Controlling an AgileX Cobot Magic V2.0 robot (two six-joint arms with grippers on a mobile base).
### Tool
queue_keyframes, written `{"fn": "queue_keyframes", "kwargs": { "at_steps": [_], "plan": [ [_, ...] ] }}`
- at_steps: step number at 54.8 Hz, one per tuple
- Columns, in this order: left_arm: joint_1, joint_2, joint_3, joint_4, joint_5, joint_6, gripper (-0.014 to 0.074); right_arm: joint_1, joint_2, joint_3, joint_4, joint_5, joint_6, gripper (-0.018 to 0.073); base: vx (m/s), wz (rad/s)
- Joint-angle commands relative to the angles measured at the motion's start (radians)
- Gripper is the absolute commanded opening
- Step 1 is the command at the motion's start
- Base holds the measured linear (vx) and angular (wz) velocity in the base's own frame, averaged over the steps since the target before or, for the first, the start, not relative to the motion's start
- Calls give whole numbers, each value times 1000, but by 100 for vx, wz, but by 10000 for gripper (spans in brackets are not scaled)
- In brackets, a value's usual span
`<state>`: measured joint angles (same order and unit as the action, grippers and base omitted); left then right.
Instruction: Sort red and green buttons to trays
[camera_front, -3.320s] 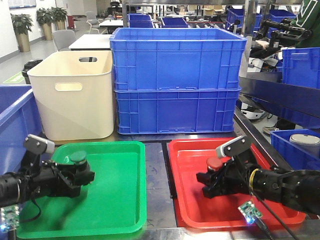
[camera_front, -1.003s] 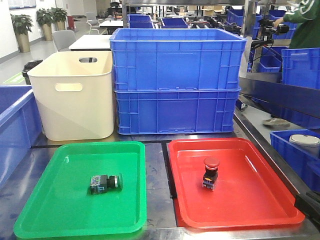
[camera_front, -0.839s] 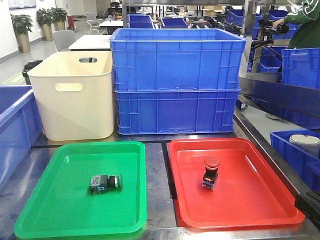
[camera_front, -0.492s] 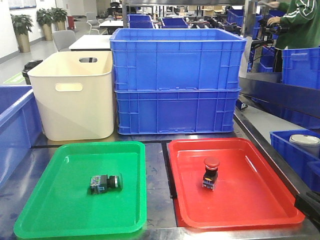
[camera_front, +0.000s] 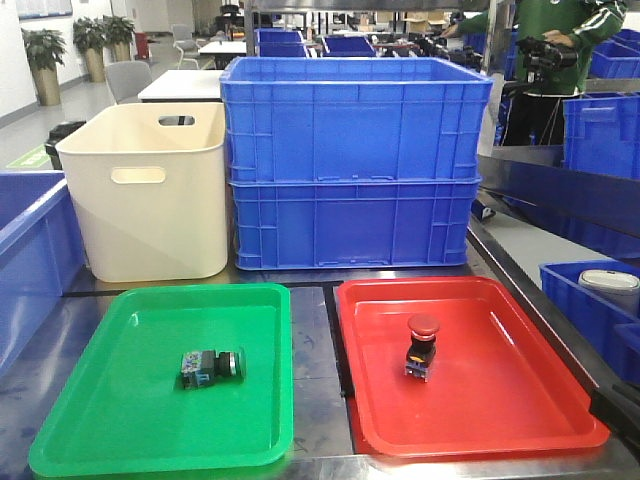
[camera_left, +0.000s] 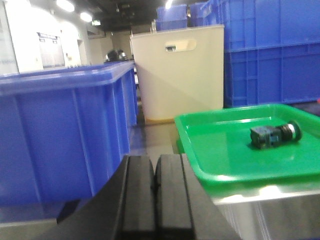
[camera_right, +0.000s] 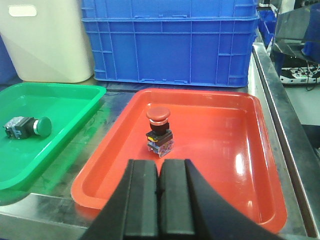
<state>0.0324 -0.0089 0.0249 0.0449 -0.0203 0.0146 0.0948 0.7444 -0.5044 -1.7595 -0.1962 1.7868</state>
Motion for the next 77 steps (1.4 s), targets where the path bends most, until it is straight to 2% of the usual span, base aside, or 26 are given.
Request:
{"fn": "queue_keyframes", "kwargs": {
  "at_steps": [1,12,51,55,59,64,66,67,68,69,71,72,75,77],
  "plan": [
    [-16,-16,-23,0,-24,-15,-3,-7,-5,-31,-17,22,1,-8,0,0],
    [-24,-16,-24,2,27,-15,-3,-7,-5,-31,-17,23,1,-8,0,0],
    [-24,-16,-24,2,27,-15,-3,-7,-5,-26,-16,31,-19,-8,0,0],
    [-24,-16,-24,2,27,-15,-3,-7,-1,-5,45,35,-66,-8,0,0],
    [-24,-16,-24,2,27,-15,-3,-7,4,22,217,57,-243,-8,0,0],
    [-24,-16,-24,2,27,-15,-3,1,-2,58,661,104,-615,-8,0,0],
    [-24,-16,-24,2,27,-15,-3,17,-16,66,888,148,-833,-8,0,0],
    [-24,-16,-24,2,27,-15,-3,24,-22,66,963,185,-949,-8,0,0],
    [-24,-16,-24,2,27,-15,-3,35,-32,66,1077,209,-1028,-8,0,0],
    [-24,-16,-24,2,27,-15,-3,43,-40,66,1149,246,-1149,-8,0,0],
    [-24,-16,-24,2,27,-15,-3,60,-72,66,1378,317,-1431,-8,0,0],
    [-24,-16,-24,2,27,-15,-3,68,-90,66,1463,356,-1507,-8,0,0],
    [-24,-16,-24,2,27,-15,-3,76,-141,68,1626,436,-1773,-8,0,0],
    [-24,-16,-24,2,27,-15,-3,75,-179,81,1714,461,-1897,-8,0,0]
  ]
}}
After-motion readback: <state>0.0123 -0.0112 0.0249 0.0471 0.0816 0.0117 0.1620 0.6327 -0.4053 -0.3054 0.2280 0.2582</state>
